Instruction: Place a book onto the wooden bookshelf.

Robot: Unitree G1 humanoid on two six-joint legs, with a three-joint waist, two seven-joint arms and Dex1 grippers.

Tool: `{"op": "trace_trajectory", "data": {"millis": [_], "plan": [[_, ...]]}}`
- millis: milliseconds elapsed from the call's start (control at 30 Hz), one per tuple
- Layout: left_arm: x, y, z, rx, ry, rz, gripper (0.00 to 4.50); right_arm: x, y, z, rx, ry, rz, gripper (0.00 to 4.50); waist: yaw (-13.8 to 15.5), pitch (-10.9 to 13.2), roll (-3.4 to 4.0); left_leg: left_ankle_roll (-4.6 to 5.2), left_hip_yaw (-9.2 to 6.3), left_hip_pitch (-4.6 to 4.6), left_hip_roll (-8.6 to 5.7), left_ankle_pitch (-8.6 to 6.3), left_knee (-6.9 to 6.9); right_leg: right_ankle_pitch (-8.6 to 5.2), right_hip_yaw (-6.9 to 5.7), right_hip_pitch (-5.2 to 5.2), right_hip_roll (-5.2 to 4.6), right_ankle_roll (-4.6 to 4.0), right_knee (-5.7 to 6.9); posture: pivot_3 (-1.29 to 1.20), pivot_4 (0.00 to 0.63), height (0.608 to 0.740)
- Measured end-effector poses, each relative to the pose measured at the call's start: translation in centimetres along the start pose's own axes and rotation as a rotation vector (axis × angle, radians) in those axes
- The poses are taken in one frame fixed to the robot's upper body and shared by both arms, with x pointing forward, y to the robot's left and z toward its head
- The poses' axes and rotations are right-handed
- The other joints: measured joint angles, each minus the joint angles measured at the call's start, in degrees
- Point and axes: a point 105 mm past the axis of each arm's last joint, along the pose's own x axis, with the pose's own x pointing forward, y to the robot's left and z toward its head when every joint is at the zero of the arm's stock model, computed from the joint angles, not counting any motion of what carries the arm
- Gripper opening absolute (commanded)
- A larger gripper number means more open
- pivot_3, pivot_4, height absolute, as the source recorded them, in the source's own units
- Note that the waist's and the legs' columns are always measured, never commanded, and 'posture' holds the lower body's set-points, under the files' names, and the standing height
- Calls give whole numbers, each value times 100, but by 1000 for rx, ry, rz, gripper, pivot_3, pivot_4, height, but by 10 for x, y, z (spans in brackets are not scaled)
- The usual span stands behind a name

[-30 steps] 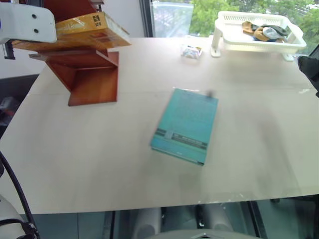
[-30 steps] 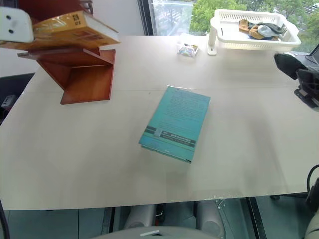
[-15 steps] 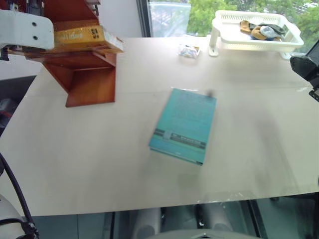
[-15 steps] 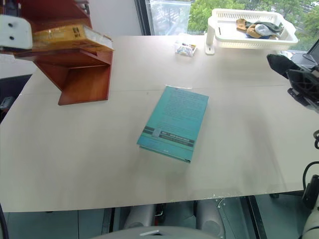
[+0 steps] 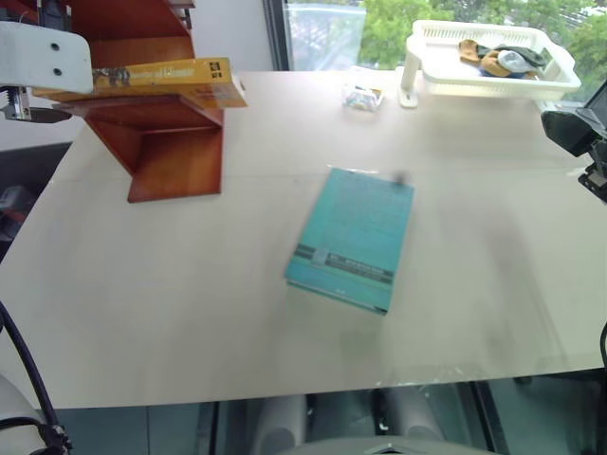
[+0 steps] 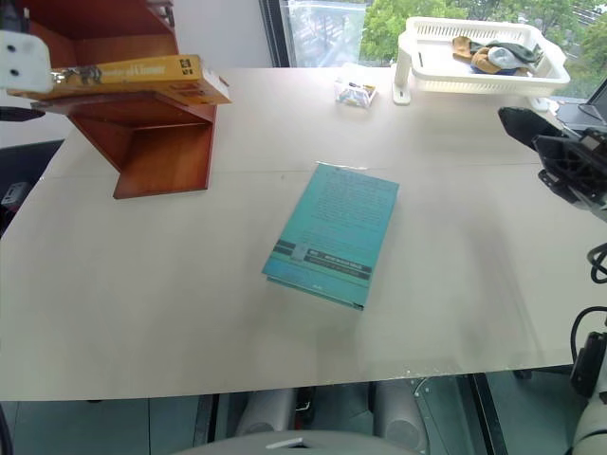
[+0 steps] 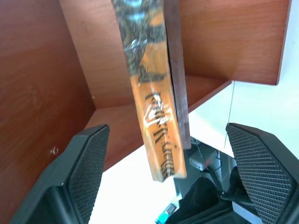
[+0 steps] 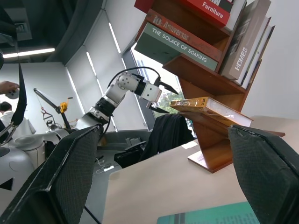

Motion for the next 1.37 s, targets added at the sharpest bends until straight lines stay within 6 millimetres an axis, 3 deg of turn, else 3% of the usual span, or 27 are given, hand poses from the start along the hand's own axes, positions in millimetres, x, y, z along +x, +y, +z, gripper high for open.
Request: {"op": "trace_trajectory", "data": {"millis": [167,333,467,533,567,667,700,733,767,800,933,1200,1367], "plan": [[-31,14,-3,-233,-140,79,4243,1,-1,-2,4,-13,3,4500,-15,2,-2,0,-5,-2,2,0,3,0,1,-2,0,0,1,0,150,740],[-52,2,4,-310,-274,11,4243,-2,-3,-1,-5,-21,-8,4500,-24,1,-1,-1,-10,1,8,1,6,0,3,-2,1,0,6,0,150,740],[-79,-12,21,-445,-540,-53,4243,-2,-7,2,-17,-19,-18,4500,-27,2,6,0,-14,7,29,0,22,0,7,3,0,0,18,0,150,740],[-75,-31,33,-519,-643,-148,4243,-1,-8,1,-26,-5,-22,4500,-23,-2,15,0,-14,17,37,0,24,0,5,9,2,1,19,0,150,740],[-63,-57,48,-572,-711,-272,4243,-3,-9,-2,-30,13,-40,4500,-8,-4,24,0,-16,24,36,0,28,0,6,15,0,0,30,0,150,740],[-47,-102,75,-663,-820,-473,4243,-6,-10,-7,-23,44,-63,4500,-3,3,25,-1,-17,20,43,0,42,0,3,10,1,-1,45,0,150,740],[-41,-139,96,-748,-901,-584,4243,-14,-9,-12,-25,86,-106,4500,-6,1,33,1,-14,21,39,-2,45,0,12,13,-3,-1,44,0,150,740],[-39,-147,101,-768,-914,-609,4243,-16,-9,-13,-21,95,-118,4500,-4,1,32,1,-15,21,39,-2,46,-1,12,13,-3,-1,48,0,150,740],[-27,-177,113,-880,-928,-656,4243,-27,-7,-23,-11,147,-170,4500,0,6,20,2,-23,14,44,-3,53,0,5,12,4,-2,48,0,150,740],[-23,-186,117,-921,-931,-658,4243,-31,-6,-28,-10,168,-192,4500,1,6,15,2,-27,15,44,-3,57,-1,2,13,5,-2,54,0,150,740],[-7,-213,135,-1040,-922,-559,4243,-63,-6,-57,-44,280,-348,4500,19,2,14,3,-28,41,33,-3,64,1,2,47,5,-1,56,0,150,740],[30,-235,148,-1184,-883,-454,4243,-125,8,-108,-53,525,-572,4500,7,-10,18,3,-20,64,25,-2,69,2,19,62,2,-2,56,0,150,740],[41,-246,152,-1199,-864,-470,4243,-137,12,-118,-67,587,-625,4500,-23,-11,19,3,-7,90,26,-3,56,1,31,71,6,-3,56,0,150,740]]}}
